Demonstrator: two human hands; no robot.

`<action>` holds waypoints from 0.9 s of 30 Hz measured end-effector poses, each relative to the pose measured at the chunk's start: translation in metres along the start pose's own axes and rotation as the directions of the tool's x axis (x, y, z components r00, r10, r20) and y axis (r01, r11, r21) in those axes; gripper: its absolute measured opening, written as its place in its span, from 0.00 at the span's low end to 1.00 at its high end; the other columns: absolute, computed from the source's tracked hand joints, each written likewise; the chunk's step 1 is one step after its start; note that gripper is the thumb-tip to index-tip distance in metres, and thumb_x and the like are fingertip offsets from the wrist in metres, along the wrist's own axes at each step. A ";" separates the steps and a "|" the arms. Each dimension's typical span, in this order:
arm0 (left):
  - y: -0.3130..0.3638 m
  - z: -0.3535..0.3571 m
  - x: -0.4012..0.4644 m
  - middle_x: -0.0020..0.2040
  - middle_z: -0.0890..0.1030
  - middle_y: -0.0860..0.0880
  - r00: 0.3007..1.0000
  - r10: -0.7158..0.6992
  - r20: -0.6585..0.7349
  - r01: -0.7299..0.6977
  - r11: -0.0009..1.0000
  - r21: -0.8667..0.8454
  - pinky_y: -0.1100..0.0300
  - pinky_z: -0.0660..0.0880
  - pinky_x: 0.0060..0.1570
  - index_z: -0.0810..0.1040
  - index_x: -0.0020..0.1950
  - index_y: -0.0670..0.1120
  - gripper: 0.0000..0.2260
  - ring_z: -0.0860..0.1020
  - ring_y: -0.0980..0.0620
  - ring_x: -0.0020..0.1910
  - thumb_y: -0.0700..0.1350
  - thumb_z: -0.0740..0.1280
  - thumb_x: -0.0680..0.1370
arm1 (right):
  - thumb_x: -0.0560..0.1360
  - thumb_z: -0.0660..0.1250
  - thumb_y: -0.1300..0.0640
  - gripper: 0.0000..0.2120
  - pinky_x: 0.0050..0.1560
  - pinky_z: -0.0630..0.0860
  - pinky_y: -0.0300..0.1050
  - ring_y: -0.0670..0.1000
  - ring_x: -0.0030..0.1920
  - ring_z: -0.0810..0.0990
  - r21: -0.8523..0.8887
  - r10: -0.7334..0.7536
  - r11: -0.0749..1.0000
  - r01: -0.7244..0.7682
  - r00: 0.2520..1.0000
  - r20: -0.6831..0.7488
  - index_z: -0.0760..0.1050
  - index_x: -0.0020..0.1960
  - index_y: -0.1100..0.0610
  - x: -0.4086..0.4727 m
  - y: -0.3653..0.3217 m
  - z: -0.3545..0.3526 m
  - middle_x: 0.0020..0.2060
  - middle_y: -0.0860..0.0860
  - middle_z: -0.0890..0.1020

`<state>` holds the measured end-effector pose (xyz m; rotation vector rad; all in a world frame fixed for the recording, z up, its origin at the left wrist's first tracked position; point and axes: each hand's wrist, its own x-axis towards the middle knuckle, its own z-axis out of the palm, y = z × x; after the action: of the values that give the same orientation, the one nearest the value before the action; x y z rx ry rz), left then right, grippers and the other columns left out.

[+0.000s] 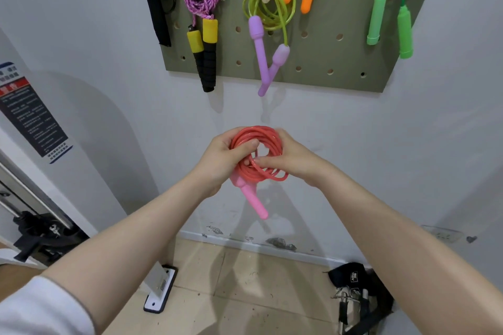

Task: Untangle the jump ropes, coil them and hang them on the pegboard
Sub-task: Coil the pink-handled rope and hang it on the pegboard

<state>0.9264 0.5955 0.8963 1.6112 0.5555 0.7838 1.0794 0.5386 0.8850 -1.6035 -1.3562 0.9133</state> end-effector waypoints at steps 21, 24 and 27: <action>0.189 0.014 0.110 0.48 0.80 0.46 0.894 0.379 0.239 -0.447 0.792 0.416 0.59 0.77 0.50 0.74 0.58 0.43 0.15 0.79 0.54 0.45 0.34 0.69 0.73 | 0.78 0.63 0.55 0.04 0.56 0.73 0.55 0.47 0.46 0.76 -0.229 -0.534 0.845 0.483 0.761 -0.368 0.70 0.51 0.48 0.015 -0.155 -0.133 0.45 0.51 0.79; 0.205 0.016 0.122 0.48 0.81 0.42 0.883 0.432 0.185 -0.467 0.765 0.443 0.57 0.77 0.48 0.75 0.56 0.44 0.12 0.79 0.51 0.44 0.34 0.65 0.74 | 0.75 0.67 0.57 0.16 0.58 0.75 0.47 0.45 0.50 0.79 -0.230 -0.541 0.840 0.492 0.796 -0.273 0.66 0.59 0.48 0.008 -0.161 -0.141 0.50 0.48 0.79; 0.220 0.022 0.131 0.45 0.80 0.47 0.860 0.458 0.223 -0.507 0.731 0.456 0.56 0.76 0.48 0.75 0.55 0.45 0.11 0.78 0.54 0.42 0.34 0.65 0.75 | 0.75 0.67 0.57 0.20 0.58 0.75 0.47 0.46 0.52 0.79 -0.455 -0.606 0.774 0.440 0.722 -0.333 0.62 0.62 0.47 0.003 -0.171 -0.149 0.53 0.47 0.79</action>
<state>1.0144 0.6360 1.1350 2.3289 0.2688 0.9897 1.1487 0.5342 1.1005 -1.4164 -1.5490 -0.0806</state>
